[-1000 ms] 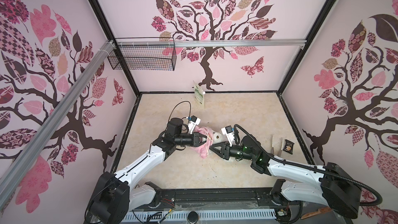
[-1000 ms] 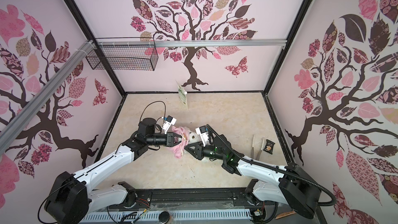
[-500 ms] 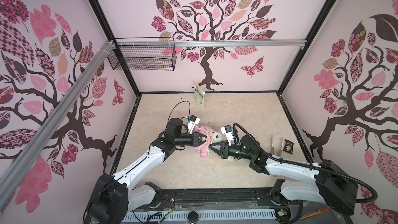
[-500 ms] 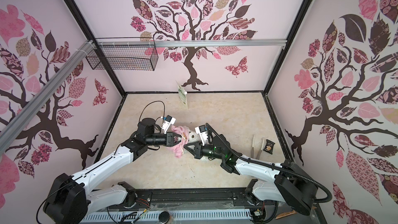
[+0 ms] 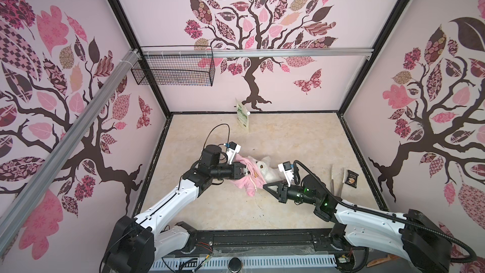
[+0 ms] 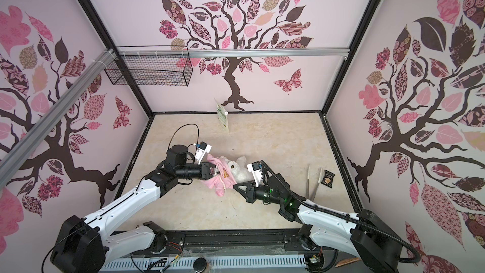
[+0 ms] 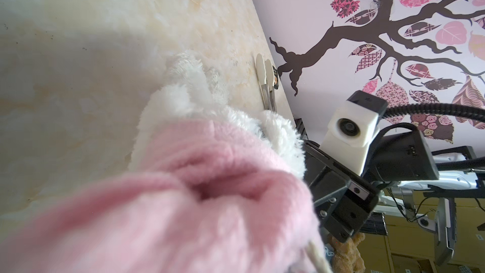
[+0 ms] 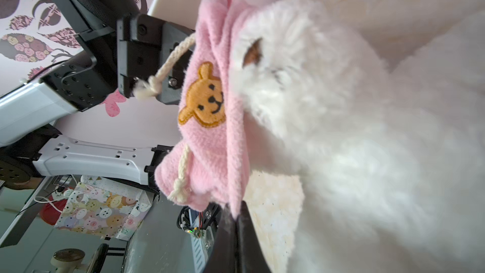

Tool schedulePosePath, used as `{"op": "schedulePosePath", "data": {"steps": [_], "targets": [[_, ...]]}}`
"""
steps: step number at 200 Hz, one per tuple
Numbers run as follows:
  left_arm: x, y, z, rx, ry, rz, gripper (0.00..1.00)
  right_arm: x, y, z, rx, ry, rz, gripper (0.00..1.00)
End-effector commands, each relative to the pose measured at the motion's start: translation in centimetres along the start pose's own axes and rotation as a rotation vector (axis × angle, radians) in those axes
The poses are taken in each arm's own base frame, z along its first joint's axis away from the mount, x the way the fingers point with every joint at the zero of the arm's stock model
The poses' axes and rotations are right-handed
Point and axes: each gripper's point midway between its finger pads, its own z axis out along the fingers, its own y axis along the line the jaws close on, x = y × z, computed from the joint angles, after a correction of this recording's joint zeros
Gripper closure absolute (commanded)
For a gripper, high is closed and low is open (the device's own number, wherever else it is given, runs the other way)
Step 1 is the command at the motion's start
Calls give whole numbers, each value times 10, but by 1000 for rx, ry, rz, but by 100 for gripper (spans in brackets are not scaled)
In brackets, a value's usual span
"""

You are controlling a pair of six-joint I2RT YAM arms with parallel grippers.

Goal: Dress the teddy bear

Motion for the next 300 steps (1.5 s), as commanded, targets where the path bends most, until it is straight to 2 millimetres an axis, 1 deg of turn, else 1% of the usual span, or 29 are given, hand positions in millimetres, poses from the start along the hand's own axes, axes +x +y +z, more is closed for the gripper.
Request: {"op": "schedulePosePath", "data": {"steps": [1,10,25,54,64,76,89,99,114,120,130,136,143,152,159,170,181,188,196,204,214,225,229,230,243,254,267,285,300], "targets": [[-19,1,-10,-27,-94,56,100,21,-32,-9,139,47,17,100],[-20,-3,-12,-16,-98,59,100,23,-44,-12,203,44,17,100],[-19,-16,-13,45,-90,65,100,21,-63,-17,308,29,18,100],[-16,-38,-15,162,-45,11,100,3,-98,-36,510,-61,-19,100],[-20,-47,-17,221,-54,-42,100,0,-103,-38,540,-67,-35,100],[-30,-58,-20,287,-94,-81,100,-2,-104,-37,554,-55,-64,100],[-36,-65,-23,324,-125,-101,100,-6,-100,-32,548,-42,-76,100],[-35,-68,-21,312,-132,-79,100,-8,-91,-23,498,-28,-86,100],[-24,-69,-12,230,-111,36,100,-14,-59,-4,322,-18,-101,100],[-12,-62,-6,164,-73,65,100,-17,-46,2,251,-20,-110,100],[0,-56,-1,86,-36,147,100,-21,-26,9,156,-18,-135,100],[5,-52,1,57,-17,176,100,-21,-20,12,128,-6,-154,100],[9,-51,2,54,0,182,100,-20,-18,15,124,12,-178,100],[10,-50,2,55,3,170,100,-18,-29,14,181,33,-207,100],[10,-54,1,74,1,159,100,-18,-46,10,275,38,-223,100],[6,-64,-1,128,-16,137,100,-18,-79,-4,461,43,-239,100],[1,-72,-5,187,-37,108,100,-24,-104,-24,619,23,-240,100],[-1,-77,-7,217,-49,106,100,-27,-111,-33,668,5,-232,100],[0,-79,-10,232,-49,136,100,-33,-111,-42,682,-31,-225,100],[4,-78,-11,217,-42,203,100,-38,-103,-44,645,-65,-228,100],[13,-72,-11,169,-21,292,100,-41,-79,-38,514,-89,-255,100],[20,-65,-12,112,-7,415,100,-39,-46,-30,326,-89,-277,94],[21,-62,-12,91,-7,462,100,-38,-38,-28,285,-87,-285,93],[21,-61,-12,86,-6,460,100,-38,-33,-27,255,-83,-290,92],[21,-52,-14,26,-14,573,100,-33,-11,-25,151,-43,-308,85],[20,-46,-17,-18,-20,652,100,-32,1,-26,115,-5,-321,80],[19,-40,-19,-64,-18,738,100,-36,11,-32,116,6,-331,75],[17,-37,-23,-104,-10,873,100,-51,30,-48,113,-40,-365,68],[15,-39,-26,-113,-15,971,100,-64,52,-60,72,-83,-388,63]]}}
